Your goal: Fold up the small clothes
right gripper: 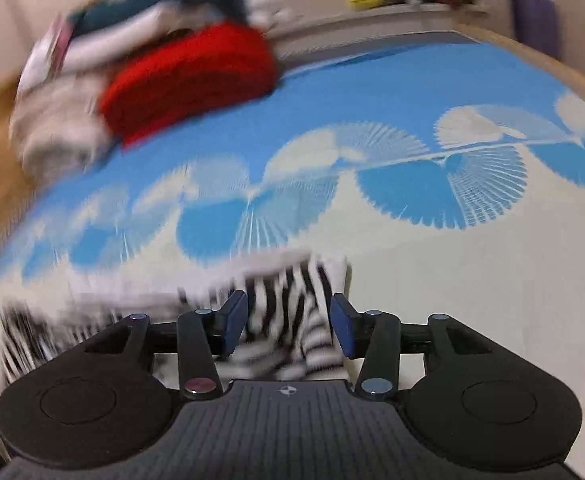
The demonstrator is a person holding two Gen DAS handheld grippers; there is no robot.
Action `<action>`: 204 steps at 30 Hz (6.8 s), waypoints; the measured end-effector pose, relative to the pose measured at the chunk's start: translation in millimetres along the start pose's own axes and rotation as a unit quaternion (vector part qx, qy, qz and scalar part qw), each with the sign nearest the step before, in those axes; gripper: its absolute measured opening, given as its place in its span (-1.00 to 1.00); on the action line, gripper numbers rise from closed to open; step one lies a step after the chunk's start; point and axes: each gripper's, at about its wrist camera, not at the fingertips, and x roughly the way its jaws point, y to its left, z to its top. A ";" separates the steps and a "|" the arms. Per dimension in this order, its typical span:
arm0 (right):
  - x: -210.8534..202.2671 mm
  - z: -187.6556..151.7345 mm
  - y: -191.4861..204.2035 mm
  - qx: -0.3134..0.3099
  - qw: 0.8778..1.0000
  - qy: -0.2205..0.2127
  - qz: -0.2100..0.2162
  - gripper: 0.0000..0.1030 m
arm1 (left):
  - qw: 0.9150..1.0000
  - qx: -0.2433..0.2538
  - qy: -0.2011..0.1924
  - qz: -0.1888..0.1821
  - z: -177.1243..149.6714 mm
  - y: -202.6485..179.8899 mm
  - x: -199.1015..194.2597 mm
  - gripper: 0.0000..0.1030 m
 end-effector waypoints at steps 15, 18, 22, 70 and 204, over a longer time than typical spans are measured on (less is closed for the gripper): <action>53.2 -16.1 45.6 -0.208 0.973 0.012 -0.097 0.14 | 0.980 0.157 -0.001 0.119 -11.5 -41.3 51.3 0.58; 60.5 -15.2 52.9 -0.235 0.967 0.009 -0.094 0.13 | 0.980 0.160 -0.010 0.121 -6.2 -46.7 58.7 0.58; 68.6 -11.2 57.6 -0.254 0.962 -0.002 -0.098 0.08 | 0.977 0.170 -0.012 0.125 -1.7 -53.5 69.6 0.57; 10.4 49.4 28.2 0.060 0.994 0.002 -0.091 0.02 | 0.993 -0.101 0.045 0.040 24.3 16.7 5.4 0.41; -108.6 -55.4 25.1 -0.056 0.972 -0.063 -0.221 0.43 | 0.976 -0.196 0.021 0.096 -113.4 -3.1 -22.3 -0.35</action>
